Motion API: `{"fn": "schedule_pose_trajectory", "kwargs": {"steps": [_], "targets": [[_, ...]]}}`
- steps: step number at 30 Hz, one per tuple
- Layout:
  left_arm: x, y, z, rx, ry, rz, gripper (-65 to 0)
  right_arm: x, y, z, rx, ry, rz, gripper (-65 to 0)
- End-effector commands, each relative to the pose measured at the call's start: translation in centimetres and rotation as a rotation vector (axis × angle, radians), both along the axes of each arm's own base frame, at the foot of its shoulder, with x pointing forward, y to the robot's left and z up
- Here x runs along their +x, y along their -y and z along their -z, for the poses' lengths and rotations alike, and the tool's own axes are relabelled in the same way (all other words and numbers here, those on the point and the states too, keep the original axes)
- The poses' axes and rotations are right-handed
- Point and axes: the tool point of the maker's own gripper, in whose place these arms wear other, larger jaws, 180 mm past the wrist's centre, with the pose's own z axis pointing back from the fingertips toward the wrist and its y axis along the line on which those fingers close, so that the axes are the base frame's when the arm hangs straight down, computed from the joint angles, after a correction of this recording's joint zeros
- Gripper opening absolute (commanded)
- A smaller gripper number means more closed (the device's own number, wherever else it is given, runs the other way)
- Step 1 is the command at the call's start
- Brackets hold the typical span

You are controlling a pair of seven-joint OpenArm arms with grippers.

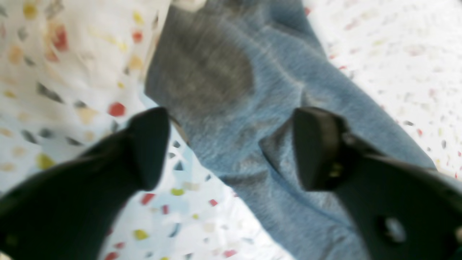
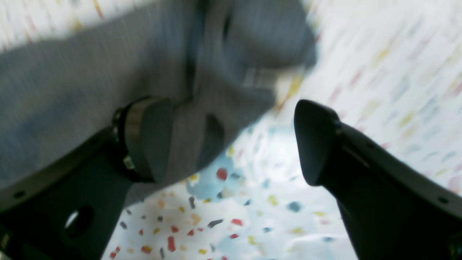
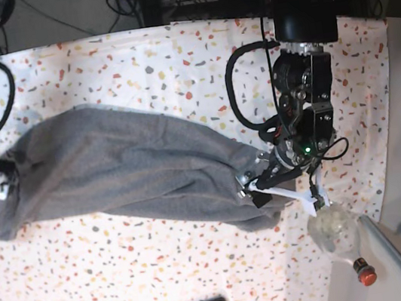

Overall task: Layout the t-shirt on the table in an organized manner, then fold the t-shirt properly
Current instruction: 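Pull the shirt edge with the left gripper, then release it, then reach the right gripper to the shirt end near it and grasp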

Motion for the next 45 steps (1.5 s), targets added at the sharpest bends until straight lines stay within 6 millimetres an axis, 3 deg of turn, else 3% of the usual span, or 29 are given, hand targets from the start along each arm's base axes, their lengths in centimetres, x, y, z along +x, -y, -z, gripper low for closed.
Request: {"fn": "schedule_pose_trajectory", "kwargs": {"steps": [1, 7, 11, 14, 18, 21, 22, 23, 29, 33, 38, 42, 45], "targets": [[0.6, -0.6, -2.0, 0.016, 0.065, -0.005, -5.8, 1.1, 1.4, -1.0, -0.034, 0.063, 0.016, -15.6], [-3.0, -1.9, -3.4, 0.065, 0.107, 0.024, -4.1, -0.9, 0.7, 3.8, 0.029, -0.012, 0.054, -15.6], [-5.5, -2.3, -3.1, 0.081, 0.091, 0.039, -4.1, -1.7, 0.1, 5.3, 0.063, -0.048, 0.06, -15.8], [-7.2, -3.8, -2.5, 0.089, 0.068, 0.016, -4.1, -2.1, -1.7, 6.1, 0.099, -0.058, 0.054, -17.0], [-8.5, -6.1, -2.2, 0.075, 0.084, 0.014, -4.3, -2.2, -4.1, 7.1, 0.137, -0.079, 0.026, -33.2], [-9.4, -7.6, -2.1, 0.076, 0.088, 0.005, -4.3, -2.4, -5.0, 7.7, 0.15, -0.095, 0.005, -53.3], [-9.8, -7.9, -1.8, 0.079, 0.08, 0.009, -4.3, -2.3, -5.0, 7.4, 0.15, -0.089, 0.006, -62.7], [-10.1, -8.3, -1.6, 0.082, 0.074, 0.008, -4.3, -2.7, -4.8, 7.3, 0.143, -0.09, 0.008, -65.0], [-11.4, -10.9, -1.5, 0.114, 0.06, -0.033, -4.3, -6.7, -3.0, 2.9, 0.067, -0.057, 0.06, -65.0], [-11.6, -12.0, -1.7, 0.12, 0.064, -0.062, -4.3, -7.3, -3.7, -0.5, 0.025, -0.023, 0.036, -65.0], [-11.6, -12.0, -1.8, 0.125, 0.064, -0.061, -4.3, -6.5, -4.5, -4.6, 0.028, 0.028, 0.107, -65.0], [-11.7, -12.0, -1.7, 0.125, 0.061, -0.06, -4.3, -3.2, -6.3, -5.5, 0.083, 0.067, 0.144, -65.0], [-11.7, -12.1, -1.7, 0.127, 0.061, -0.061, -4.3, 0.1, -9.5, -5.7, 0.149, 0.085, 0.127, -65.0]]}}
